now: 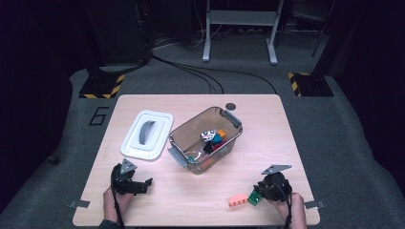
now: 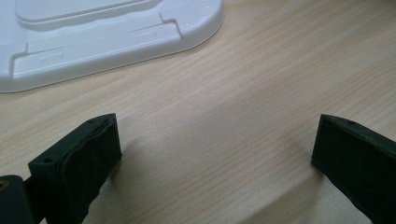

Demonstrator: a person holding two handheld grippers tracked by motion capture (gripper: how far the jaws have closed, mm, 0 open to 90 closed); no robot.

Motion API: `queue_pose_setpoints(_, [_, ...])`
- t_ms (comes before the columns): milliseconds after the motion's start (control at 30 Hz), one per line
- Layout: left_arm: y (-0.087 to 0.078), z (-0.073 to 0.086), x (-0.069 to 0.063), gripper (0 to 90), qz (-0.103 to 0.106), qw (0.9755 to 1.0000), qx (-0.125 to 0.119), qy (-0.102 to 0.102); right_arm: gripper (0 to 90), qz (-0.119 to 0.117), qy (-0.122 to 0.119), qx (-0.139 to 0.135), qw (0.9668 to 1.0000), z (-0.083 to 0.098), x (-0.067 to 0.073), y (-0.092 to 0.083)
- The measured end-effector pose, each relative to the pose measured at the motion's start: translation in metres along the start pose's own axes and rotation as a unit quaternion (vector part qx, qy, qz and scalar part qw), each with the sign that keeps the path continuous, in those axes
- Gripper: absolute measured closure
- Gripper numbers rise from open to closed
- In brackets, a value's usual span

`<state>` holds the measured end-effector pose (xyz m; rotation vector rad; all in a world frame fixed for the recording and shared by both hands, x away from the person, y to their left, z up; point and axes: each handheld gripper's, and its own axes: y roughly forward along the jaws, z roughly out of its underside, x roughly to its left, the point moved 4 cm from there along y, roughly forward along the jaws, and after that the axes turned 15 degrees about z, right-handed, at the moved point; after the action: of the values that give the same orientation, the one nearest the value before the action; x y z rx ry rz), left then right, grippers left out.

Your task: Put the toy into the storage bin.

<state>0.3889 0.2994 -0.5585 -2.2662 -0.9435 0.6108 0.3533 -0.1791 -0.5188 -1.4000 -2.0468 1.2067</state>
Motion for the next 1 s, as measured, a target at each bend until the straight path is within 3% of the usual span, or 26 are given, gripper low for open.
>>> queue_pose_setpoints(100, [0.000,0.000,0.000,1.1,0.000,1.0000,0.001,0.000,76.4,0.011,0.001,0.000,0.9999,0.000,-0.002,0.001])
queue_pose_setpoints(333, [0.000,0.000,0.000,1.2,0.000,1.0000,0.001,0.000,77.7,0.025,0.048,-0.008,0.9985,-0.007,-0.011,0.010])
queue_pose_setpoints(500, [0.000,0.000,0.000,1.2,0.000,1.0000,0.001,0.000,77.1,0.025,0.043,-0.015,0.9986,-0.015,-0.011,0.017])
queue_pose_setpoints(667, [0.000,0.000,0.000,1.2,0.001,1.0000,0.002,0.000,65.8,0.009,0.043,-0.024,0.9987,-0.021,-0.009,0.015])
queue_pose_setpoints(700, [0.000,0.000,0.000,1.2,0.001,1.0000,0.002,0.000,59.9,0.004,0.041,-0.026,0.9988,-0.020,-0.010,0.014])
queue_pose_setpoints(767, [0.000,0.000,0.000,1.2,0.001,1.0000,0.002,0.000,45.3,-0.004,0.060,-0.024,0.9979,-0.016,-0.012,0.008])
queue_pose_setpoints(800, [0.000,0.000,0.000,1.2,0.001,1.0000,0.002,0.000,45.3,-0.004,0.060,-0.024,0.9979,-0.016,-0.012,0.008])
queue_pose_setpoints(933, [0.000,0.000,0.000,1.2,0.001,1.0000,0.002,0.000,30.7,-0.014,0.058,-0.030,0.9977,-0.008,-0.010,0.002])
queue_pose_setpoints(1000, [0.000,0.000,0.000,1.2,0.001,1.0000,0.002,0.001,26.6,-0.026,0.031,-0.032,0.9987,-0.003,-0.005,-0.003])
